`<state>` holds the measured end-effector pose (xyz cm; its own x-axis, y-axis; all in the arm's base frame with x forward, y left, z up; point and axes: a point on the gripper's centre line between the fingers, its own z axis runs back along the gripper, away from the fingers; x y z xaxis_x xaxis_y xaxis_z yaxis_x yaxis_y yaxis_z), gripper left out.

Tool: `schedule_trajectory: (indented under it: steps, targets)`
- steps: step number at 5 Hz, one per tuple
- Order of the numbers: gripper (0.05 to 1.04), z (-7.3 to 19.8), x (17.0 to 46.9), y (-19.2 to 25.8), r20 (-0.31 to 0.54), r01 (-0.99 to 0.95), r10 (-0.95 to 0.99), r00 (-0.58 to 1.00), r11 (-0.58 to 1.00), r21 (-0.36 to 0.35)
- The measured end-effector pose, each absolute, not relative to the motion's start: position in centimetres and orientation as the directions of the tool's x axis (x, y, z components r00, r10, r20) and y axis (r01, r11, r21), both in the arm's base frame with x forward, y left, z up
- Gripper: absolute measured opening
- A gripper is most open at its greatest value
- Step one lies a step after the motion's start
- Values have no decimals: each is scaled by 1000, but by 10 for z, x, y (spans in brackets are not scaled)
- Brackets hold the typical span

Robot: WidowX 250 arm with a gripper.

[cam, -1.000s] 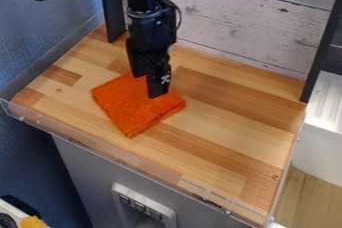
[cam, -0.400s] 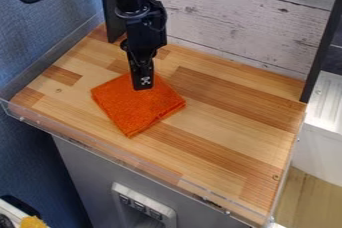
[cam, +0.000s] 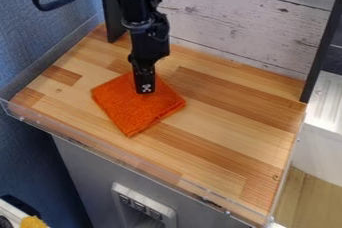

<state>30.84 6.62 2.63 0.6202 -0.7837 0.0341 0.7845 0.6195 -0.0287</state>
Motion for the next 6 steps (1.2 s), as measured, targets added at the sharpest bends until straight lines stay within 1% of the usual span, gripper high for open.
schedule_trajectory:
  steps: [1,2,3,4,6]
  targets:
    - [59,15,310,67,21,785,-785,619,617,-48]
    - [59,11,317,68,2,780,-781,625,624,-55]
    - [59,10,322,61,-19,726,-728,685,685,-55]
    - [59,11,325,44,-46,630,-631,774,776,-45]
    - [59,9,325,18,-72,385,-384,921,923,3]
